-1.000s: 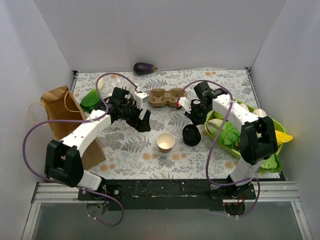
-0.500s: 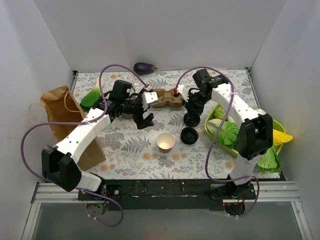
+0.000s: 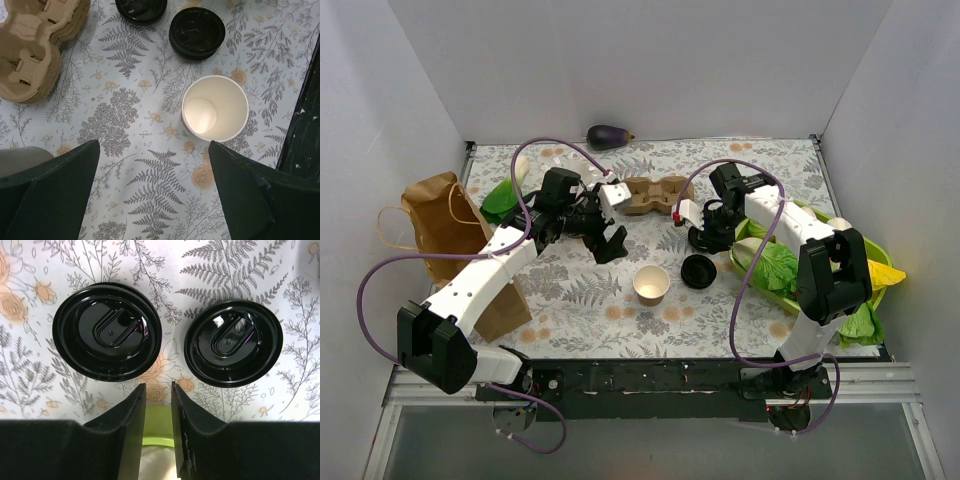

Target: Pack the takeout coffee

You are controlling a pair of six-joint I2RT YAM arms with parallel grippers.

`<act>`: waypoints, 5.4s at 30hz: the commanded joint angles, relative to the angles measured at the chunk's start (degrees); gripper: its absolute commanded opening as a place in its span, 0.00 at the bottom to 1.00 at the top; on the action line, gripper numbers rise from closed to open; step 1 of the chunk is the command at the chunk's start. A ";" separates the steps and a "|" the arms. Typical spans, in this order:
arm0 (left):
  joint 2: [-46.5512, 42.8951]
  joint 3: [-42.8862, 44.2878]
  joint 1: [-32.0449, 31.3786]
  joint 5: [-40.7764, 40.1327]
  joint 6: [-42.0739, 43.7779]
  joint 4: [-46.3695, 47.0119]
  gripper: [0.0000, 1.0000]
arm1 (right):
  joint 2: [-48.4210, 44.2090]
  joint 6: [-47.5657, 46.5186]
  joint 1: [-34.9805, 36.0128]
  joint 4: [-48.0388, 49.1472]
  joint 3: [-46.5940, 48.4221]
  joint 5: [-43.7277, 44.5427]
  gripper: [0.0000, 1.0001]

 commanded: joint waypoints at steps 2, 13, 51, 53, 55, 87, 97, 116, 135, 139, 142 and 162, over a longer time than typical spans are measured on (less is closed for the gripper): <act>-2.59 -0.36 -0.11 -1.98 -8.43 4.67 0.92 | -2.19 -16.60 -0.15 1.91 -3.06 -0.37 0.36; -2.07 -0.71 -0.11 -3.30 -9.22 5.38 0.94 | 2.47 -24.17 -0.24 3.14 -0.78 -0.72 0.35; -1.01 -0.45 0.06 -4.00 -9.75 5.64 0.95 | 6.60 -21.11 1.34 15.44 -8.25 8.85 0.35; -1.10 -0.36 0.06 -4.09 -9.66 5.56 0.95 | 6.25 -20.84 1.34 16.15 -8.69 9.47 0.33; -1.10 -0.45 0.06 -4.00 -9.75 5.55 0.95 | 5.99 -20.05 1.34 17.37 -9.31 10.09 0.29; -7.34 -6.95 0.06 -1.90 -4.31 1.61 0.92 | 0.01 27.66 0.20 -7.15 22.50 -45.45 0.01; -8.57 -7.38 -8.19 -8.67 3.60 -5.34 0.91 | -0.33 74.14 -4.10 30.09 12.51 -57.14 0.01; -18.33 -20.04 -11.09 -7.43 -5.70 4.76 0.94 | -7.46 77.41 0.99 36.96 -13.26 -70.16 0.01; -13.58 -18.90 -10.84 -3.91 -13.35 7.57 0.95 | 0.01 112.13 5.74 87.94 -21.00 -74.02 0.01; -13.05 -20.57 -10.04 -3.74 -16.07 10.38 0.95 | 0.89 114.07 5.91 91.29 -22.23 -74.11 0.01; -12.62 -21.89 -9.34 -3.13 -17.74 12.40 0.95 | 1.59 114.16 5.91 91.30 -23.37 -73.94 0.01; -5.76 -28.21 -3.89 2.41 -39.89 28.67 0.96 | 1.95 113.98 5.74 89.89 -25.92 -74.11 0.04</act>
